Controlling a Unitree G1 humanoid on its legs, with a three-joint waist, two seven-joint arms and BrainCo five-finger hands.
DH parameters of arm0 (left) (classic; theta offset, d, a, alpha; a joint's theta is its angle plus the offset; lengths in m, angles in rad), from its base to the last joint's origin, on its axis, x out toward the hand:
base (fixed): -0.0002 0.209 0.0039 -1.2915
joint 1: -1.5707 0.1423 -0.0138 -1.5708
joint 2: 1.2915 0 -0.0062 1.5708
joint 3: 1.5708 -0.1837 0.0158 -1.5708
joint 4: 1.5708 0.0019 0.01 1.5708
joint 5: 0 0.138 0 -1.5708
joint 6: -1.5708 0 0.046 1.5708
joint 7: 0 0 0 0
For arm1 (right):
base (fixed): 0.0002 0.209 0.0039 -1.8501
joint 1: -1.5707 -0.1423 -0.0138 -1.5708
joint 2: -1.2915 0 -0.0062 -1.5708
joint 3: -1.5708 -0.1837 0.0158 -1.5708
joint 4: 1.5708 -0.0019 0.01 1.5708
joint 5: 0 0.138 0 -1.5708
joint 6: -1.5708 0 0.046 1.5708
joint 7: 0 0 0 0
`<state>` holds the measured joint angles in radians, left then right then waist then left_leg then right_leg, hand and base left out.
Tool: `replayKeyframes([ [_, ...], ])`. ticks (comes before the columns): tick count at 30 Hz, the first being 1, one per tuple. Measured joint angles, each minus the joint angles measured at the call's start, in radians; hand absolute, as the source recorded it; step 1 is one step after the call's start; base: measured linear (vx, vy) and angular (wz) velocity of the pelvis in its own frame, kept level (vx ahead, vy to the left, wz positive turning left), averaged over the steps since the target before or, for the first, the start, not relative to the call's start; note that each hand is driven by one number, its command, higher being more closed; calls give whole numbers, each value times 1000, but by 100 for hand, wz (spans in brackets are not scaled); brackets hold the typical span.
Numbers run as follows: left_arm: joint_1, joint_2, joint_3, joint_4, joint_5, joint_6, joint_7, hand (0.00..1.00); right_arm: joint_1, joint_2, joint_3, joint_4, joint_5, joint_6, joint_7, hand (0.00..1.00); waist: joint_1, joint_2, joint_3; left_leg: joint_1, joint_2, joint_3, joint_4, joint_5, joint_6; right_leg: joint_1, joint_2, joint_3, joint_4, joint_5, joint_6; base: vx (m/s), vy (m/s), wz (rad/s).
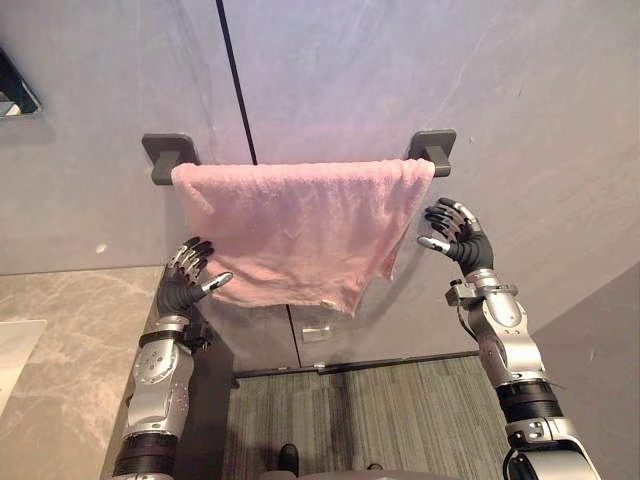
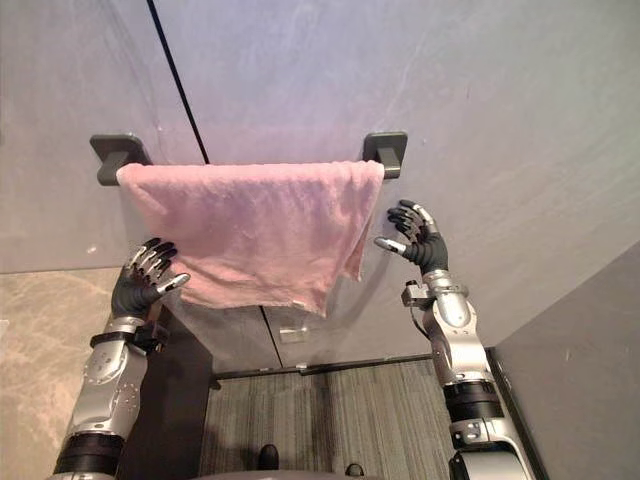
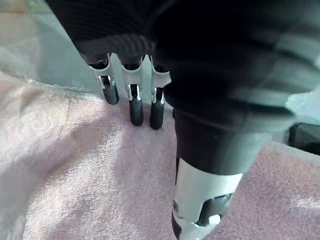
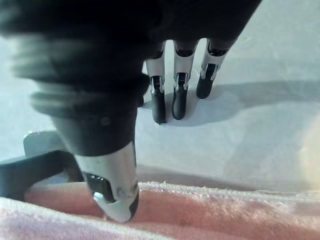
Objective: Organize washtable
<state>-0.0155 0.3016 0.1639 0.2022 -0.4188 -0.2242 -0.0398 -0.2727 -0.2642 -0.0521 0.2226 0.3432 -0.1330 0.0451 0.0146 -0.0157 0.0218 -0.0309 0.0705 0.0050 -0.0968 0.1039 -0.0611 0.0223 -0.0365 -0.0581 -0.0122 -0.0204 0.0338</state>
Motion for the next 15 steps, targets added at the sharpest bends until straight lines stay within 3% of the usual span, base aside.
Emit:
replayKeyframes([
  [11, 90, -105, 86, -101, 0, -10, -1, 0, 117, 101, -79, -102, 29, -17, 21, 0, -1, -1, 7, 22, -4, -3, 0, -2, -2, 25, -2, -10, -13, -1, 2, -4, -3, 1],
  [15, 145, -156, 114, -167, 0, -20, -5, 0, 166, 121, -96, -133, -18, -17, 24, 0, -1, 0, 7, 29, -4, -4, -1, -4, -4, 28, -3, -18, -10, -6, 2, -42, -10, 0],
])
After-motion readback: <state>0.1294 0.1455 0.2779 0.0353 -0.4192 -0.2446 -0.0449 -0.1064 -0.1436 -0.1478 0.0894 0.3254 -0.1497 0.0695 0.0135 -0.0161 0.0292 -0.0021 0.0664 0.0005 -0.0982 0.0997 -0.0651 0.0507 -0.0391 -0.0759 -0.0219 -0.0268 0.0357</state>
